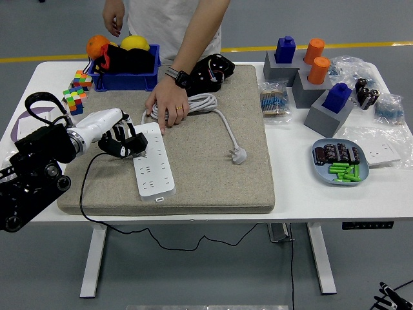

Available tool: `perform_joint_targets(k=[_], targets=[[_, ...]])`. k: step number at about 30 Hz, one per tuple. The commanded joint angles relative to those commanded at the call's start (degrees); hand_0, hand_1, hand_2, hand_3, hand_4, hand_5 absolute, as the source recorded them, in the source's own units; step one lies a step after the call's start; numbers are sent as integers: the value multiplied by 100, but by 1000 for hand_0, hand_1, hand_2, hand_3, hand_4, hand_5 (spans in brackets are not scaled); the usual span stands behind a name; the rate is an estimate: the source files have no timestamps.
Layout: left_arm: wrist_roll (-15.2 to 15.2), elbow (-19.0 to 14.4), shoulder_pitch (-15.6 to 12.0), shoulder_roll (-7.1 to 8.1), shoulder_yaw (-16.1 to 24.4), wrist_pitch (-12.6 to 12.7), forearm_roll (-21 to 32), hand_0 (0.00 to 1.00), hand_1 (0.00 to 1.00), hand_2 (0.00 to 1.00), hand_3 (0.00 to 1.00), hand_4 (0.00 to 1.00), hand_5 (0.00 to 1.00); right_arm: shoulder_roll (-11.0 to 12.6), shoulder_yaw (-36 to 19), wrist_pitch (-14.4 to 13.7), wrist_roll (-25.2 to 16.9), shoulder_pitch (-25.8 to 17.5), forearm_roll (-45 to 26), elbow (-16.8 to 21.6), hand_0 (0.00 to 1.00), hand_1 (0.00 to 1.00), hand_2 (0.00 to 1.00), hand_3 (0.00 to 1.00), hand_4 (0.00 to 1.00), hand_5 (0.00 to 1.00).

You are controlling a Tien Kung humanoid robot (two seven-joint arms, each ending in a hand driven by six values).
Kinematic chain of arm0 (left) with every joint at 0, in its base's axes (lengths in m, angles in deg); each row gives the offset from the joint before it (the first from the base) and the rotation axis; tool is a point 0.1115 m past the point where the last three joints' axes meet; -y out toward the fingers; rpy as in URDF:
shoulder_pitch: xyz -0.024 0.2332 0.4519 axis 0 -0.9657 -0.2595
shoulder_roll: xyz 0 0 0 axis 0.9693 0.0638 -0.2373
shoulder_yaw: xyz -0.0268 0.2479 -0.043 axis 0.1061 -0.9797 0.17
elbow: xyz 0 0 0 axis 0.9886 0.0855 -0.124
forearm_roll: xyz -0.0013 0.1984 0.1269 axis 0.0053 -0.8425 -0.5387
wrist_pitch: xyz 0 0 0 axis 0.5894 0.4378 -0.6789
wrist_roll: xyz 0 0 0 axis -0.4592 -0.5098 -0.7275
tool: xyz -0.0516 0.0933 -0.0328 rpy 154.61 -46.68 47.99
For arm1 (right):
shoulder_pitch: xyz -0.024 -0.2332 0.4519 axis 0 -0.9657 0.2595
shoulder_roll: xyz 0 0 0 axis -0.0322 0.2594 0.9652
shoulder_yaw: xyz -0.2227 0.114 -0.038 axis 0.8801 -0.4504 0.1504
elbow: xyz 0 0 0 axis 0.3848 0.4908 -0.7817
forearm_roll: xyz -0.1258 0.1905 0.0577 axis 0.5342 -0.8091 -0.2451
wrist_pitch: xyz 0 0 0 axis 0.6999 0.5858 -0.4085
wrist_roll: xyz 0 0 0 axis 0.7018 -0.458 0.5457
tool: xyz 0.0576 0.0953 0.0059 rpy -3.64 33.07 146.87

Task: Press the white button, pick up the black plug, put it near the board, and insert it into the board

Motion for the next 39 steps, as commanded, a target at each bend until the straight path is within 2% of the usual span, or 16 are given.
perform_joint_targets(k=[39], targets=[[54,-34,-107,-6,153,-59,94,324,394,334,437,813,2,5,-11,2,4,2,-5,0,719,602,550,641,721,475]])
